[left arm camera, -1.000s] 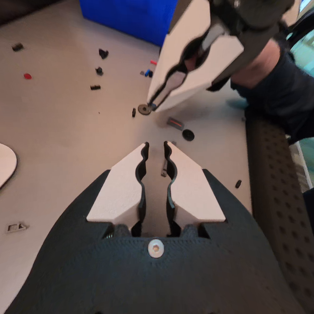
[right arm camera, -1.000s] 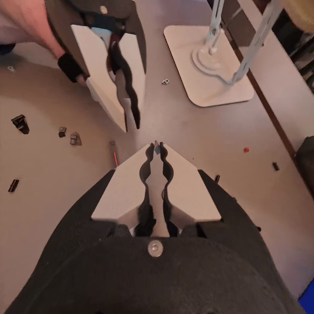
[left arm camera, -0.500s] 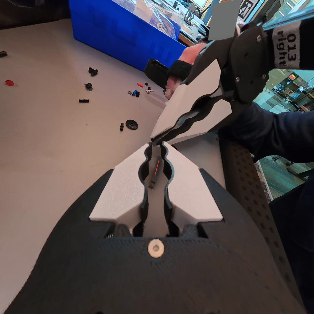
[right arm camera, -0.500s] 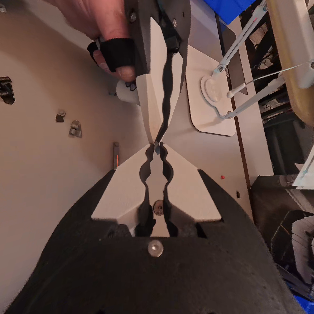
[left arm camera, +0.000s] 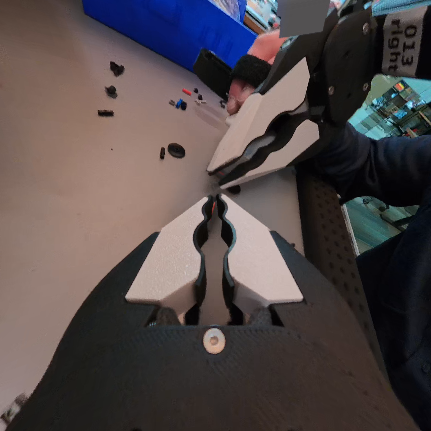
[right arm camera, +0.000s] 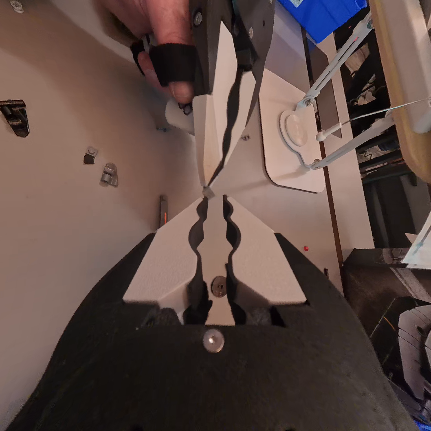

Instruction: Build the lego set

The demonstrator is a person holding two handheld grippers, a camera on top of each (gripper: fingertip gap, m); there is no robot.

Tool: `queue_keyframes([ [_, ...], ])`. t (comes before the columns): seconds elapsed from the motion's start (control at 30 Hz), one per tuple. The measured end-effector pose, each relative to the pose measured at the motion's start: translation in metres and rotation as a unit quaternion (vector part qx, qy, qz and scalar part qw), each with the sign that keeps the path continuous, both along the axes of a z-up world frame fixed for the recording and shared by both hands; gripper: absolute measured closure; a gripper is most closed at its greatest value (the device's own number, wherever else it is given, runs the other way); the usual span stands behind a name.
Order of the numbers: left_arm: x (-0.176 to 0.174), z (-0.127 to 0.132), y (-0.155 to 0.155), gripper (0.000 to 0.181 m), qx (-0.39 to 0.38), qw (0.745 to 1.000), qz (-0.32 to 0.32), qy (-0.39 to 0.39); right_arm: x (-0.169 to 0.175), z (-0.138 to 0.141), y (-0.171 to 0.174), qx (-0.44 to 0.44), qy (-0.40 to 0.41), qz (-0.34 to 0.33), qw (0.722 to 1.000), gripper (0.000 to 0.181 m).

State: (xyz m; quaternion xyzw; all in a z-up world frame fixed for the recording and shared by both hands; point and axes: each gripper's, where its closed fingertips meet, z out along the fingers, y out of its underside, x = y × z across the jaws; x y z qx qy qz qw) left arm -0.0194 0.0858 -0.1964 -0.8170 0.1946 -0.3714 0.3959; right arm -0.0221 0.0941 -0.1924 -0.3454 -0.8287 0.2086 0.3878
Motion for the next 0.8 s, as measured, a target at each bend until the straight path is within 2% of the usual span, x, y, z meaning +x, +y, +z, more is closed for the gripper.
queue_keyframes([
  [0.3, -0.005, -0.039, -0.025, 0.179, -0.094, 0.992, -0.043, 0.072, 0.015, -0.036, -0.011, -0.047, -0.109, 0.022, 0.993, 0.172],
  [0.43, -0.002, -0.046, -0.027, 0.179, -0.107, 0.989, -0.053, 0.092, 0.021, -0.053, -0.017, -0.054, -0.151, 0.033, 0.986, 0.171],
  [0.8, 0.006, -0.054, -0.028, 0.179, -0.124, 0.985, -0.069, 0.097, 0.024, -0.062, -0.024, -0.083, -0.178, 0.041, 0.98, 0.17],
])
